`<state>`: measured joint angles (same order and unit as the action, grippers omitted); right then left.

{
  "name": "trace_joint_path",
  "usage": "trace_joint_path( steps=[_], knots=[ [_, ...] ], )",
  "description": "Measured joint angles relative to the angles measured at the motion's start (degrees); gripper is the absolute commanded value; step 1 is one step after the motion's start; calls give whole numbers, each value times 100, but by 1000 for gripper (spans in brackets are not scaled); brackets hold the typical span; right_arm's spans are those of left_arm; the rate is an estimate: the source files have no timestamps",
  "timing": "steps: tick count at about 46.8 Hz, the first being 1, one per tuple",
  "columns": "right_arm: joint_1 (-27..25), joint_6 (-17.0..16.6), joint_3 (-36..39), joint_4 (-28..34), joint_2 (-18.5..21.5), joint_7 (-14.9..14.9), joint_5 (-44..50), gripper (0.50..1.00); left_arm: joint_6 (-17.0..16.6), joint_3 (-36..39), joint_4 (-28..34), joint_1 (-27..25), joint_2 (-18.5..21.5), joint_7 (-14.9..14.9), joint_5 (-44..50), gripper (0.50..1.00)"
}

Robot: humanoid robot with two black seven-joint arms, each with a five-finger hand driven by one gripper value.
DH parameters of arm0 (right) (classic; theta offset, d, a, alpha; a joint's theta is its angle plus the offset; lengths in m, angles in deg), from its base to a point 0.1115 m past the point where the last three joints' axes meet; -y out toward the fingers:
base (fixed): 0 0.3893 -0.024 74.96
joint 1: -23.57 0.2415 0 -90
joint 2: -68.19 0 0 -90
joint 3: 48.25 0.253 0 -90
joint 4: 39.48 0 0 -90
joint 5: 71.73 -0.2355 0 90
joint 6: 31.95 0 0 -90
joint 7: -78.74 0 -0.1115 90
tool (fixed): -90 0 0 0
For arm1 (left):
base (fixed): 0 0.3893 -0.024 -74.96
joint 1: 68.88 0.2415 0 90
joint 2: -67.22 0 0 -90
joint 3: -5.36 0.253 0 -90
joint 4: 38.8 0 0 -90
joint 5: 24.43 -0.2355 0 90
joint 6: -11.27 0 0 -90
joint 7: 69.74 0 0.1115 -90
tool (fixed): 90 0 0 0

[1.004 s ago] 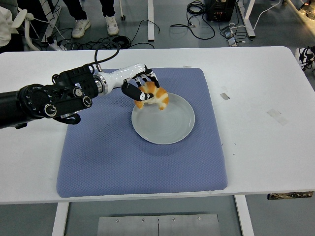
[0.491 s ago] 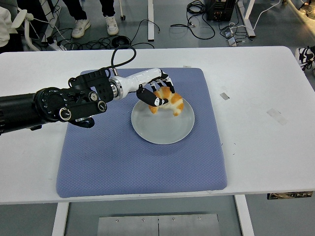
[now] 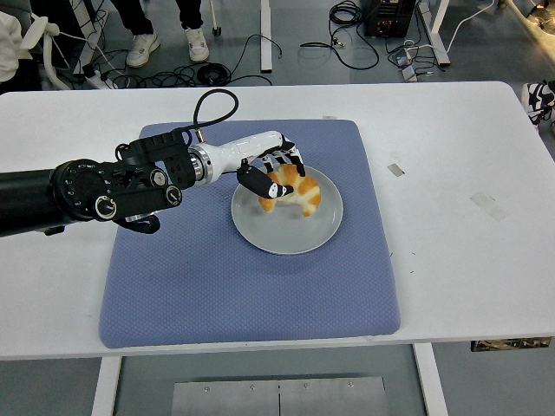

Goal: Place the bread on the plate

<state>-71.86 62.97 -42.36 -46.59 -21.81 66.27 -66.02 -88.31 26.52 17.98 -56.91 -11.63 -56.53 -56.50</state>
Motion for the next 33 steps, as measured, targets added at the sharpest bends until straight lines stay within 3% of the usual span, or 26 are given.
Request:
trace_joint_path(
  steps=[15,19,22,23,27,33],
  knots=[
    [3,0,-2,1,0,0,0,1000,0,82,10,67,-24,6,0,504],
    [0,0,-2,2,0,0,0,1000,0,82,4,76,-27,6,0,587],
    [0,0,-2,3,0,0,0,1000,0,86,3,79,-34,6,0,775],
    [0,0,-2,3,0,0,0,1000,0,88,1,83,-34,6,0,799],
    [3,0,-2,3,0,0,0,1000,0,91,0,84,-34,6,0,883],
    [-1,0,-2,3,0,0,0,1000,1,91,3,83,-27,6,6,942]
  ],
)
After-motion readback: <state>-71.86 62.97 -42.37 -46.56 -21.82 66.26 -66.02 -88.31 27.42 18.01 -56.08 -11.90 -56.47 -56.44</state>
